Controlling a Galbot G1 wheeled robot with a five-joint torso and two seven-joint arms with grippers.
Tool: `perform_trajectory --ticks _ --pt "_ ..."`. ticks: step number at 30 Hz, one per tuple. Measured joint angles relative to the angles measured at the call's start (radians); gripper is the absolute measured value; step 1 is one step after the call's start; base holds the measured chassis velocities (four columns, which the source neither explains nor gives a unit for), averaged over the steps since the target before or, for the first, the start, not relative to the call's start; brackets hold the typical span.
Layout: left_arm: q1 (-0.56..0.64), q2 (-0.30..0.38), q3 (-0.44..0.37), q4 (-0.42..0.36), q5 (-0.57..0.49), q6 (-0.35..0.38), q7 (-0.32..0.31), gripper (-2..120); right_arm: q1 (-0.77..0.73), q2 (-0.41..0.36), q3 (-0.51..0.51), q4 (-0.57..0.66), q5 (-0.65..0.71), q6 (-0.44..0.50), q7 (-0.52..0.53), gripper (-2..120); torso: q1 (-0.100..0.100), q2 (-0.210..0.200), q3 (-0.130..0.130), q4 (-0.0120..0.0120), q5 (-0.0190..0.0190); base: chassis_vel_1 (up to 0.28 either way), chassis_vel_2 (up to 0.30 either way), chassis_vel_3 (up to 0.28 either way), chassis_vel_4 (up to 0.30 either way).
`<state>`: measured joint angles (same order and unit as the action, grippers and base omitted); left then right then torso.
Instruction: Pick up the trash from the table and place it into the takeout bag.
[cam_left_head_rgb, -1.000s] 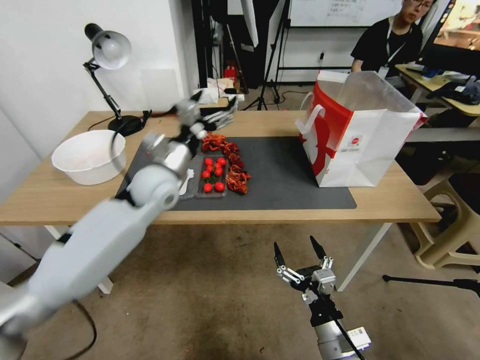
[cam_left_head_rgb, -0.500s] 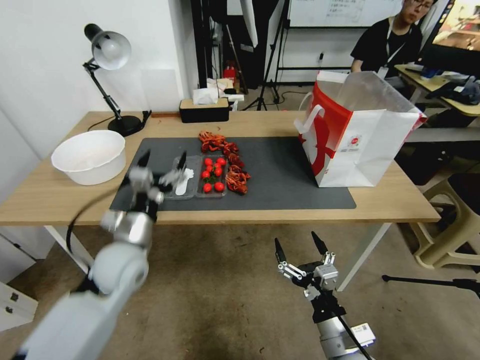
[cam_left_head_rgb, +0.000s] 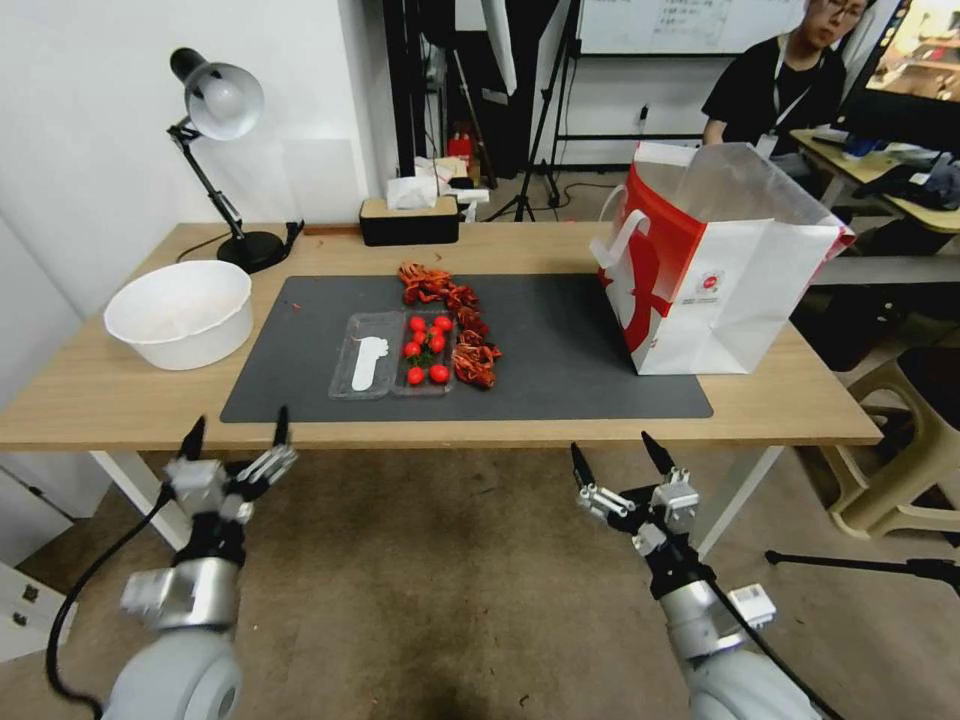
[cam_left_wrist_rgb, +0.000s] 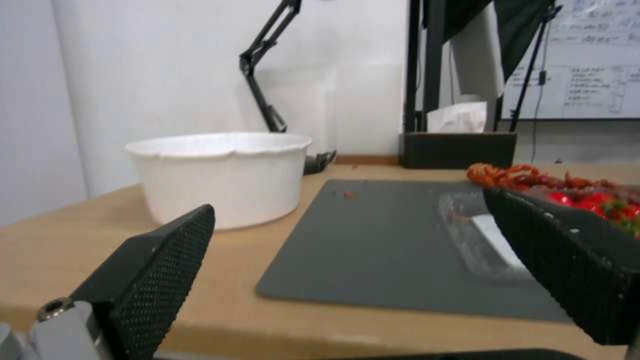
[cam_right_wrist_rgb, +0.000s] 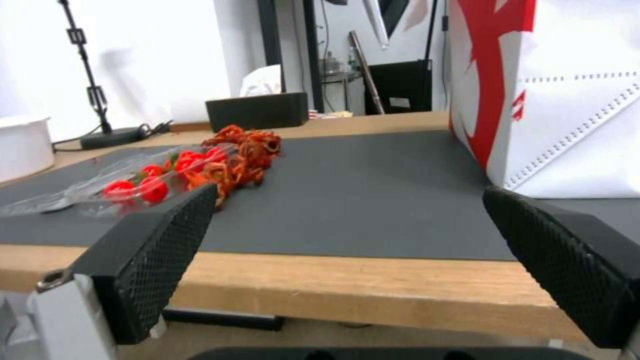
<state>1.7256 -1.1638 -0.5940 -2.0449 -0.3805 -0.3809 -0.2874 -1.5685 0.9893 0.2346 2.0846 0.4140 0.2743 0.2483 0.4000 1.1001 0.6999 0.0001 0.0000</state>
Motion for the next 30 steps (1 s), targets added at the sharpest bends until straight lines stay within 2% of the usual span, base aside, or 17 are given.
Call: perform_trajectory --ticks 2,8,30 --pt "0.008 -0.011 0.000 0.010 0.000 -0.005 0.001 100 0.002 -0.001 0.000 -0.005 0.009 -0.008 0.003 100 0.000 0.000 0.000 0.0001 0.0000 0.000 0.000 0.000 0.000" --pt "-0.002 -0.035 0.009 0.040 -0.025 0.009 0.055 100 -0.004 0.014 -0.003 -0.006 0.043 -0.033 0.012 100 0.000 0.000 0.000 -0.0002 0.0000 0.000 0.000 0.000 0.000" --pt "-0.007 -0.035 0.016 0.052 -0.031 0.014 0.086 100 -0.020 0.024 -0.004 -0.008 0.045 -0.032 0.013 100 0.000 0.000 0.000 -0.0001 0.0000 0.000 0.000 0.000 0.000"
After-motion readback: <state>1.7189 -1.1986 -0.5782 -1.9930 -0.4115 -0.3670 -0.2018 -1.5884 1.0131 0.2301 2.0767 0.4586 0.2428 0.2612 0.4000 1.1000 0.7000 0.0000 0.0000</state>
